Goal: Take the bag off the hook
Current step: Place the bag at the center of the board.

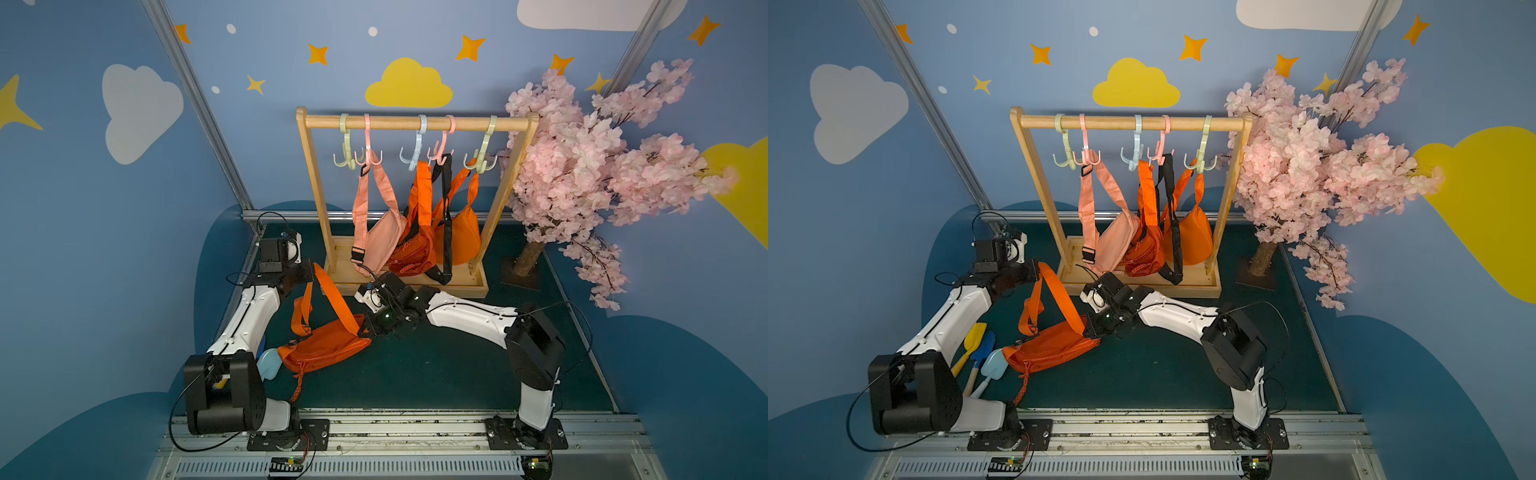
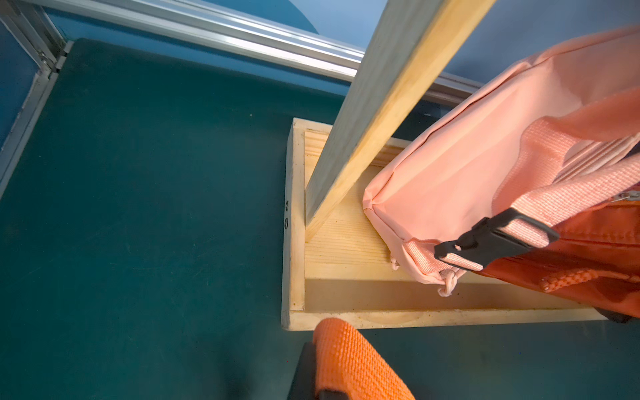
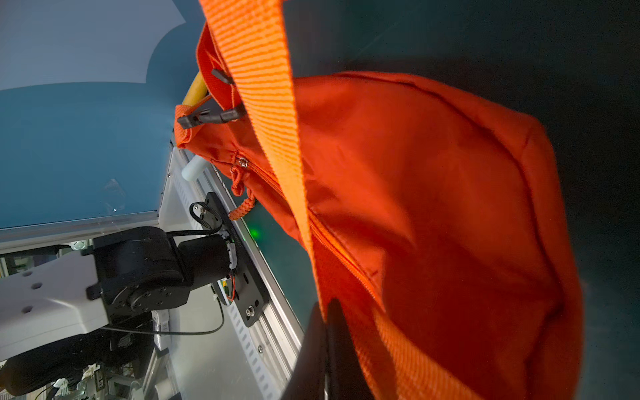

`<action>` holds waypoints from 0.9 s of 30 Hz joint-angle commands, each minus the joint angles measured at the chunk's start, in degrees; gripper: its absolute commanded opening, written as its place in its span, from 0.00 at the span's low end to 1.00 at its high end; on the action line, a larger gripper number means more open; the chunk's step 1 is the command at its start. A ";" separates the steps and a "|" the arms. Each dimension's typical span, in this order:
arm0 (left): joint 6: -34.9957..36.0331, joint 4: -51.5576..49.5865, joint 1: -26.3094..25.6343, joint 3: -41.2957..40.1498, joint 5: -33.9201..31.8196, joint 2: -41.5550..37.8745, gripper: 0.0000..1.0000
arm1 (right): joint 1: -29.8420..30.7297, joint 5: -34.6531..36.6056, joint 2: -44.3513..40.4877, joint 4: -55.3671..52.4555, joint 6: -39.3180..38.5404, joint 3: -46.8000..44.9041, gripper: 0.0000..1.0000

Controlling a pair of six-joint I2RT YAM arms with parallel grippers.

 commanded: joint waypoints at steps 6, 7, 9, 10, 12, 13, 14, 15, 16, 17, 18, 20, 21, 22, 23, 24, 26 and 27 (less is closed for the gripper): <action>0.71 6.32 0.65 -1.68 2.03 -1.49 0.08 | 2.11 -0.42 -0.21 -6.98 0.88 0.43 0.00; 0.72 6.78 0.61 -1.85 2.59 -1.51 0.08 | 2.31 -0.55 -0.20 -7.32 0.92 0.68 0.00; 0.63 7.52 0.61 -2.00 4.55 -1.60 0.09 | 2.85 -0.93 -0.12 -8.08 0.94 1.27 0.00; 0.63 7.77 0.66 -1.93 5.08 -1.59 0.10 | 3.05 -0.88 -0.16 -8.21 1.05 1.36 0.00; 0.63 8.58 0.61 -2.00 6.02 -1.48 0.10 | 3.60 -0.90 -0.29 -7.86 1.61 1.19 0.00; 0.63 8.78 0.52 -1.91 6.36 -1.51 0.11 | 3.74 -0.99 -0.34 -7.51 1.96 0.98 0.00; 0.87 8.87 0.47 -1.87 6.58 -1.45 0.11 | 3.83 -1.16 -0.21 -7.10 2.38 0.88 0.00; 0.80 8.81 0.43 -1.74 6.44 -1.45 0.11 | 3.85 -1.25 0.08 -6.86 2.53 0.99 0.00; 0.80 8.91 0.37 -1.72 6.17 -1.56 0.11 | 3.83 -1.23 0.36 -6.93 2.49 1.29 0.00; 0.81 8.96 0.41 -1.84 5.95 -1.67 0.11 | 3.83 -1.13 0.70 -7.09 2.30 1.69 0.00; 0.87 8.96 0.34 -1.95 5.50 -1.82 0.11 | 3.83 -1.01 1.00 -7.26 2.28 2.10 0.00; 0.89 8.85 0.35 -2.09 4.68 -2.14 0.12 | 3.83 -0.70 1.38 -7.01 2.45 2.53 0.00; 0.89 8.79 0.36 -2.08 4.43 -2.34 0.14 | 3.83 -0.68 1.53 -6.90 2.55 2.66 0.00; 0.81 8.75 0.34 -2.08 4.33 -2.51 0.17 | 3.90 -0.54 1.63 -6.90 2.55 2.97 0.00; 0.74 8.85 0.37 -2.09 4.37 -2.73 0.22 | 3.91 -0.31 1.73 -7.04 2.48 3.16 0.00; 0.65 8.92 0.43 -2.09 4.43 -2.89 0.26 | 3.92 0.07 1.73 -7.51 2.34 3.39 0.03; 0.63 8.87 0.43 -2.24 4.57 -3.24 0.39 | 3.92 1.22 1.48 -8.29 1.83 3.61 0.11; 0.63 8.79 0.36 -2.20 4.48 -3.42 0.45 | 3.91 1.90 1.23 -8.50 1.63 3.56 0.15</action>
